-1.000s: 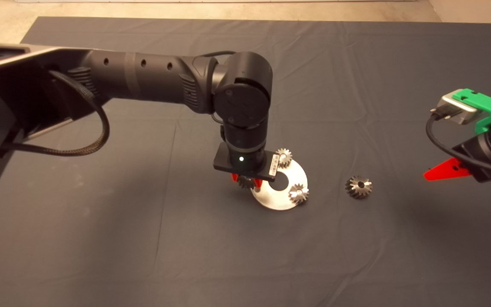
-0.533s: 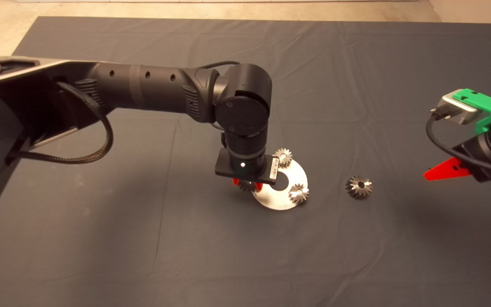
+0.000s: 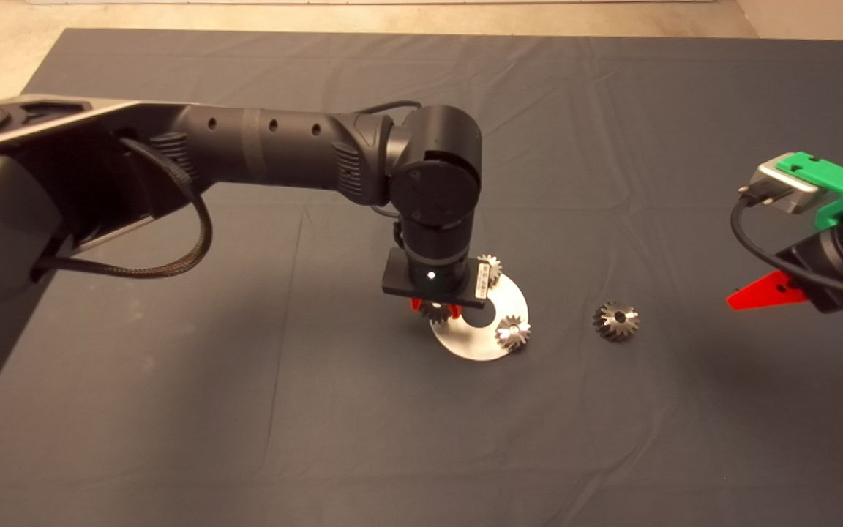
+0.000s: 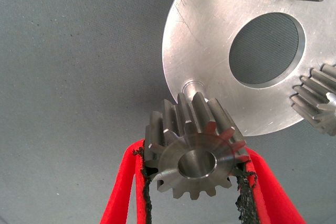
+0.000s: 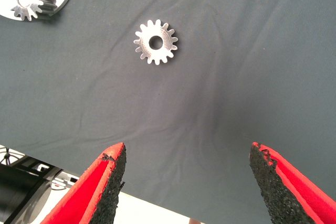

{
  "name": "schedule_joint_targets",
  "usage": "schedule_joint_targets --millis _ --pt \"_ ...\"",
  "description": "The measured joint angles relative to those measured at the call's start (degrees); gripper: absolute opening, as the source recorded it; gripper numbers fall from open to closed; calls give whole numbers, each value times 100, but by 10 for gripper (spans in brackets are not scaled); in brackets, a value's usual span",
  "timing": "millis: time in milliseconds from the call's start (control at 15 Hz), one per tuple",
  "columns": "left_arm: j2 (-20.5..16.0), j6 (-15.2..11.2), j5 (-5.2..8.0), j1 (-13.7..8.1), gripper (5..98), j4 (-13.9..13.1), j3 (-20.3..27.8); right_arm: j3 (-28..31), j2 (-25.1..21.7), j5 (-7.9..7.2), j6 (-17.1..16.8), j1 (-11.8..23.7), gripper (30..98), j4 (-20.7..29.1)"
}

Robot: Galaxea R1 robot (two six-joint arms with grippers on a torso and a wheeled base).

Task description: Remove an incorrectly installed larger gear and replace it with the correct smaller gear

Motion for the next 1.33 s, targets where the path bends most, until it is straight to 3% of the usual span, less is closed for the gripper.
schedule_joint_targets --millis 200,467,1333 --pt "67 2 5 15 284 6 -90 0 0 2 0 0 628 0" --pt "78 7 0 205 284 23 -91 0 0 0 0 0 628 0" --pt "77 40 2 205 282 150 -99 0 0 0 0 0 628 0"
